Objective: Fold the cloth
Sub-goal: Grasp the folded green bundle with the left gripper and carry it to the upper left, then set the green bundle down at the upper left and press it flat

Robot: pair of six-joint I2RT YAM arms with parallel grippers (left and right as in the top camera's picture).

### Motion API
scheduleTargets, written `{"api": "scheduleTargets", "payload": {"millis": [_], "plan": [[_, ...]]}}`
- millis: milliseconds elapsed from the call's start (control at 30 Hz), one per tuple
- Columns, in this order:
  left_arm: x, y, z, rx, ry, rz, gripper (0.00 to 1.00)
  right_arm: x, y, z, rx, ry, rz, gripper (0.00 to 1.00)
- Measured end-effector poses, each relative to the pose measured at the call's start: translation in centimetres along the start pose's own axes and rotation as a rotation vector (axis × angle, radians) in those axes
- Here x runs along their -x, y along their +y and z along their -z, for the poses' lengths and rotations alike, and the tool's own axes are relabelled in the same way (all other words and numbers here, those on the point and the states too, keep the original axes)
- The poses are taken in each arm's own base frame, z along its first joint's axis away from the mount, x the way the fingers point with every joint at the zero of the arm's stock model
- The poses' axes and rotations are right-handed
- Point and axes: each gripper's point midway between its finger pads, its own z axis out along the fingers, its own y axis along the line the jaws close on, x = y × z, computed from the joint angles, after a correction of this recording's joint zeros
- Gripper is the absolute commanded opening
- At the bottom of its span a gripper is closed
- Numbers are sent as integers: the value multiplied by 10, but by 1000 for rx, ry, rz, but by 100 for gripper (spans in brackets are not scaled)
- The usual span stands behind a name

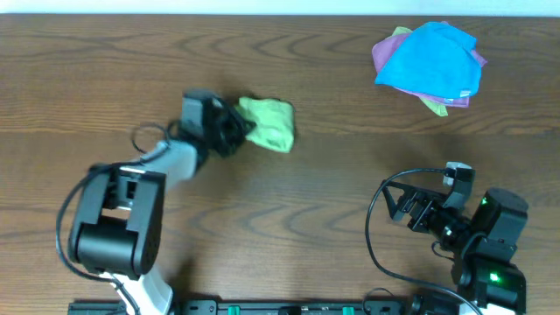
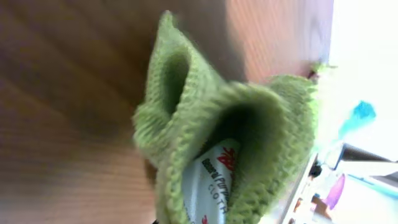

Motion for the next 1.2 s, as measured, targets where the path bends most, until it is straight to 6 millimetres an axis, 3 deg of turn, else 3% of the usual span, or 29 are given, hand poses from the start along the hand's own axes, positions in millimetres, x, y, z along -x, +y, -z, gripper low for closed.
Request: {"api": "scheduleTargets", "payload": {"millis": [233,367,533,733,933,1200], "plan": [[92,-57,60,3,-101,-11,6,0,0,0,0,0,0,99],[146,-82,75,-48,-143,-45,5,0,0,0,0,0,0,99],[195,-74,61,-68,-124,-23,5,0,0,0,0,0,0,99],[233,-51,48,-86,-125,12,6,0,0,0,0,0,0,99],[253,-19,48,-67,-139,67,6,0,0,0,0,-1,0,99],[262,13,41,-39,-133,113,6,0,0,0,0,-1,0,99]]}}
